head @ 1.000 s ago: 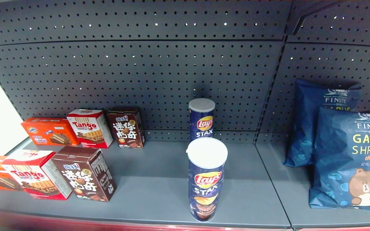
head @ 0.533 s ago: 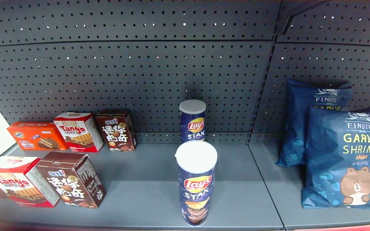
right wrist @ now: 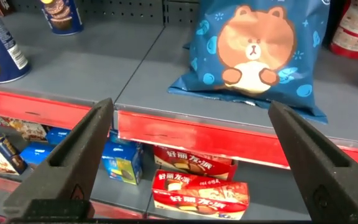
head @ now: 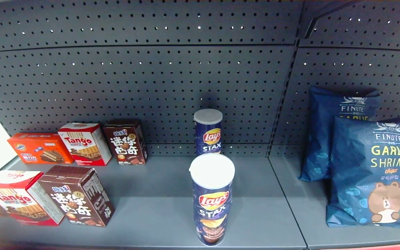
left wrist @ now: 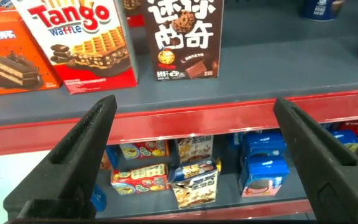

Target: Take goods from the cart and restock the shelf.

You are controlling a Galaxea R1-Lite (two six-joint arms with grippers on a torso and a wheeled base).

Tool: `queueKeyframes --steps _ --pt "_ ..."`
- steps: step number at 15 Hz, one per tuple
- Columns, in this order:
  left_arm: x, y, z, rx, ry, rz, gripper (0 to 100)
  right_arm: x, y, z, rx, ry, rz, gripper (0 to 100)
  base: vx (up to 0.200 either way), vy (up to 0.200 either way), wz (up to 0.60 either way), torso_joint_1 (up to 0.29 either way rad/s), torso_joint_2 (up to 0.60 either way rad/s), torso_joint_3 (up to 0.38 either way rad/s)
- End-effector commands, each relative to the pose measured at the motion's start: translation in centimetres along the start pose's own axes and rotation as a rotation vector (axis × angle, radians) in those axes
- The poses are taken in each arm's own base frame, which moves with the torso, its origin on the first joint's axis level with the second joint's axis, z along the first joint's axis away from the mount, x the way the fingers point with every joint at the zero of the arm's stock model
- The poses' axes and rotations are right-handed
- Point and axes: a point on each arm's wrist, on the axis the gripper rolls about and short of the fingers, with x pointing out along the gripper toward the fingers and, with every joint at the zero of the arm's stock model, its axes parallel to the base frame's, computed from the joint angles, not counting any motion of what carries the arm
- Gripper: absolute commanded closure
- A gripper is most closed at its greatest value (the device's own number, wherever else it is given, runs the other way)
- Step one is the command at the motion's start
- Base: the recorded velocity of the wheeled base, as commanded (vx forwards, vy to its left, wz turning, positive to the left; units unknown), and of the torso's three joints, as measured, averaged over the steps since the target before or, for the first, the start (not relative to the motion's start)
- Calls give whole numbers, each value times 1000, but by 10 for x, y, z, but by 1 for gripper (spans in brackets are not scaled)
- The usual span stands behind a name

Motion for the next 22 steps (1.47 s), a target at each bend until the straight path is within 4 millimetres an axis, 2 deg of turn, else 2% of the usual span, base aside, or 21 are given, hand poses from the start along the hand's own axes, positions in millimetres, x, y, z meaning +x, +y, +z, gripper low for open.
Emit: queueKeyframes --steps 1,22 --pt "0 0 0 -2 2 1 0 0 0 0 0 2 1 0 0 0 0 0 0 0" --pt "0 0 0 0 2 0 0 0 0 0 2 3 3 0 0 10 0 0 1 0"
